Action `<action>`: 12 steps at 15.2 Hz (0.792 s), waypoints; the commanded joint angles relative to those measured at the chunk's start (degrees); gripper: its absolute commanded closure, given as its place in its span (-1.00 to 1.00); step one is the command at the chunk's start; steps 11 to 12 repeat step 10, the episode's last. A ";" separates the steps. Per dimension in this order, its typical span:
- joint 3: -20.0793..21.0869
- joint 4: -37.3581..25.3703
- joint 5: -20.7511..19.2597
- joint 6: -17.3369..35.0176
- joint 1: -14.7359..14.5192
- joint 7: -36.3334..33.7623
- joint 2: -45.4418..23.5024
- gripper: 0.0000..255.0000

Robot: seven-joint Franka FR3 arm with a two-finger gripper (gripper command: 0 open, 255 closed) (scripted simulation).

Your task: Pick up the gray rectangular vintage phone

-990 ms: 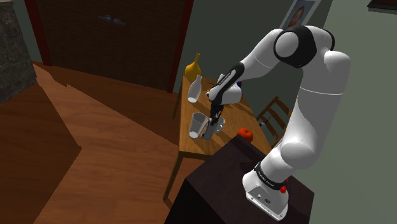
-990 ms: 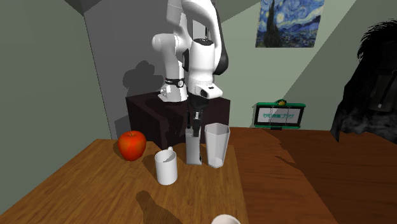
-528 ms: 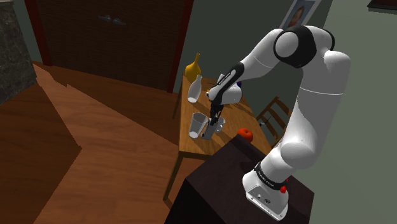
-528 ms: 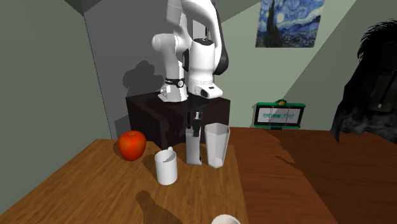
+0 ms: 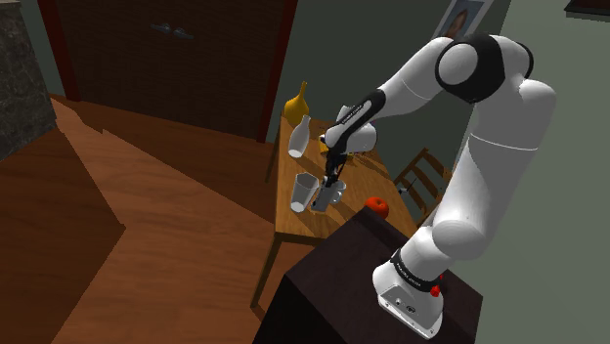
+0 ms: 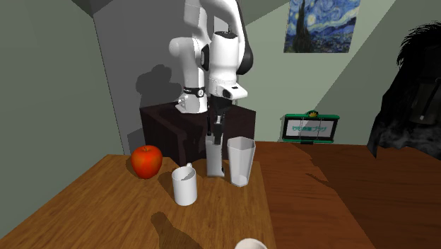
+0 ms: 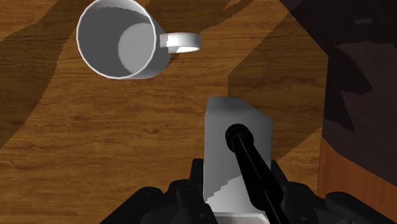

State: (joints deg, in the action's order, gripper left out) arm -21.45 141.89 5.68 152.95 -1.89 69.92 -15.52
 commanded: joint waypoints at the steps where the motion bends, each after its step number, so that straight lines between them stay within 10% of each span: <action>1: -0.82 0.44 -1.36 -1.38 -0.66 -0.98 1.93 1.00; 12: -2.72 0.54 -5.73 -6.86 -1.86 -3.86 7.96 1.00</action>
